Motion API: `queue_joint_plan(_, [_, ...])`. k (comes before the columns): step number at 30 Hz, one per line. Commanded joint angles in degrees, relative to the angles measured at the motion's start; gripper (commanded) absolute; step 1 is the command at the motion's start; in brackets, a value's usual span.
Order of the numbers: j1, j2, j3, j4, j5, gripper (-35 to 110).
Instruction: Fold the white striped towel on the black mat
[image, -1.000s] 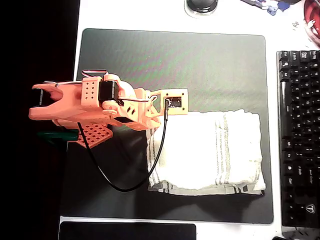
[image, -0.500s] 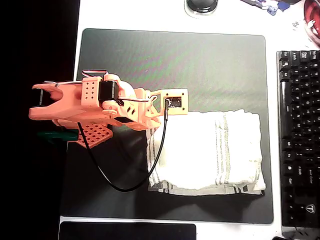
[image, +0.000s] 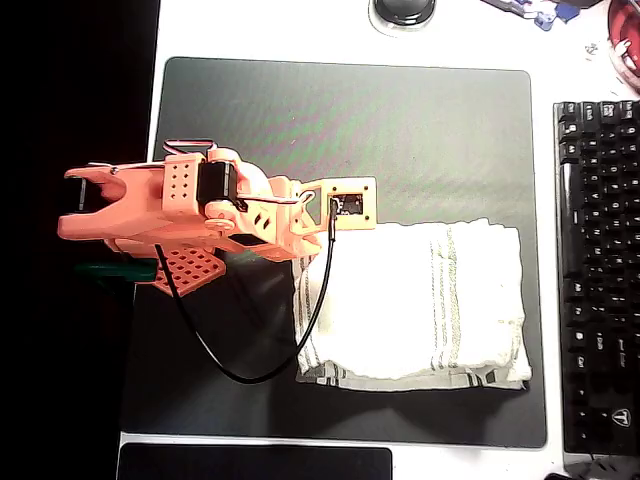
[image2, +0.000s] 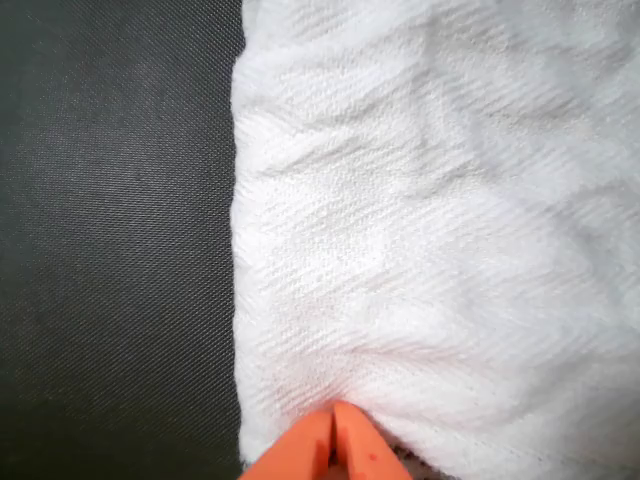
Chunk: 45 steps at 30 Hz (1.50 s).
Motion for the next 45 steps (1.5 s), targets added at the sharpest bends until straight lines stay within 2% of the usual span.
queue_joint_plan(1, [0.4,1.2,1.3,1.5,0.1,0])
queue_joint_plan(25, [-1.4,1.2,1.3,1.5,-0.8,1])
queue_joint_plan(29, [-2.2,1.2,1.3,1.5,2.4,1])
queue_joint_plan(34, [0.3,1.3,1.3,1.5,2.8,0])
queue_joint_plan(45, [-2.2,1.2,1.3,1.5,2.3,2])
